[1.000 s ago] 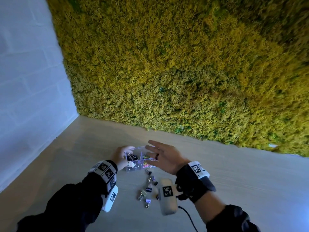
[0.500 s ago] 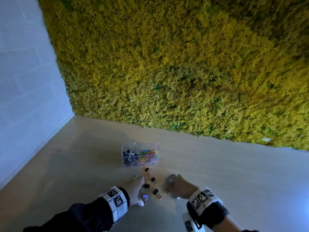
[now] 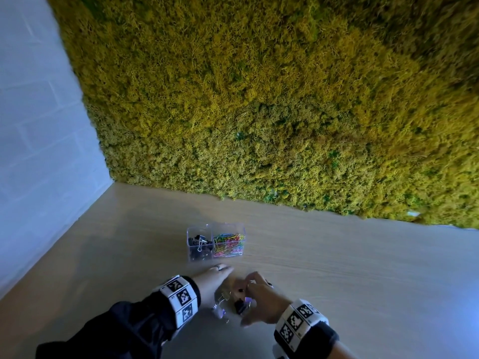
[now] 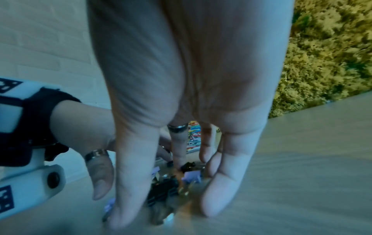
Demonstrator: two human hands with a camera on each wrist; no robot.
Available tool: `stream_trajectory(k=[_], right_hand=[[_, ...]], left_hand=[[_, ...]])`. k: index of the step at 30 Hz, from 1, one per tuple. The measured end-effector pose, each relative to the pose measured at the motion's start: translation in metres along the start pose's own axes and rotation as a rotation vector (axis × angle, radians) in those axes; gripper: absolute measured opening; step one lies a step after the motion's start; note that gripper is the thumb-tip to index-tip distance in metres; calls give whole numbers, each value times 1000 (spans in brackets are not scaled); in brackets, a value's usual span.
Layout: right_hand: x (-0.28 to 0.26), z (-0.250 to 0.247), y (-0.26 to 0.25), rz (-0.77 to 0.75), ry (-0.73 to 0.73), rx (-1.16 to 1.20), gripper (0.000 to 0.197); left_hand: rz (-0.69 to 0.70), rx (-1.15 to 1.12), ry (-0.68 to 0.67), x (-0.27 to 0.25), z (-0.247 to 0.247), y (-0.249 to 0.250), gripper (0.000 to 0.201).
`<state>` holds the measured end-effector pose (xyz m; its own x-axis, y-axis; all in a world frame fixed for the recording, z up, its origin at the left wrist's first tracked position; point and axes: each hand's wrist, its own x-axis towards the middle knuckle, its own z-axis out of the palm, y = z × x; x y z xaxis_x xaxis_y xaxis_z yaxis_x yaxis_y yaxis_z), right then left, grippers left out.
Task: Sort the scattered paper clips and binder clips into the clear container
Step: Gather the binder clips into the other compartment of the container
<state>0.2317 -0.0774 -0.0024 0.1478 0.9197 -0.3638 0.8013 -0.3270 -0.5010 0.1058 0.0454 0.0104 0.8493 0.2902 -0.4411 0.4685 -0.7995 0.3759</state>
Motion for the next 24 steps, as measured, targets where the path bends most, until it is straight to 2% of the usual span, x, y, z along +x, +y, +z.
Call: stream_trajectory(k=[2, 4, 8, 10, 12, 13, 15, 17, 22, 24], right_hand=[[-2, 1, 7, -1, 26, -8, 70], [-1, 1, 3, -1, 27, -39, 71], [11, 6, -7, 19, 58, 5, 50], [16, 6, -8, 44, 67, 16, 47], [21, 4, -9, 57, 48, 38, 52], [23, 4, -8, 42, 46, 37, 49], [23, 1, -8, 21, 56, 26, 29], [25, -2, -7, 13, 75, 48, 32], [29, -5, -11, 42, 102, -30, 33], [32, -2, -11, 39, 116, -82, 39]], left_hand=[[-1, 33, 9, -4, 1, -2, 113], [-21, 60, 8, -4, 4, -2, 104], [-40, 63, 128, 2, 7, -2, 46], [-44, 45, 168, 3, 9, -2, 31], [-46, 58, 197, 3, 11, -3, 27], [-45, 71, 200, 2, 12, -3, 27], [-43, 87, 195, 2, 12, -3, 29], [-42, 71, 197, 1, 11, -3, 32], [-44, 48, 205, 2, 8, 0, 21], [-42, 61, 218, 3, 6, 2, 21]])
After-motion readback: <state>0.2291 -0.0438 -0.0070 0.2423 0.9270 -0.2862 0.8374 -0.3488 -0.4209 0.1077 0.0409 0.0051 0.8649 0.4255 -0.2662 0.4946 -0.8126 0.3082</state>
